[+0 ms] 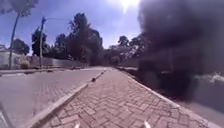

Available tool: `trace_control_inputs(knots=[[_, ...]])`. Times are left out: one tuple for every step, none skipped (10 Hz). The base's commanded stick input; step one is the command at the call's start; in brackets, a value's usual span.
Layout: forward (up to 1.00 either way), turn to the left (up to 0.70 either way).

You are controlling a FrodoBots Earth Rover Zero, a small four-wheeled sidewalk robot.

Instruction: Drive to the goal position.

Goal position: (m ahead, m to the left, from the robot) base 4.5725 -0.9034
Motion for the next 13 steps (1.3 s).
trace_control_inputs(knots=[[0.70, 0.00], [0.70, 0.00], [0.70, 0.00], [0.70, 0.00], [0.70, 0.00], [0.70, 0.00], [0.70, 0.00], [0.70, 0.00], [0.70, 0.00], [0.70, 0.00], [0.70, 0.00], [0.70, 0.00], [0.70, 0.00]])
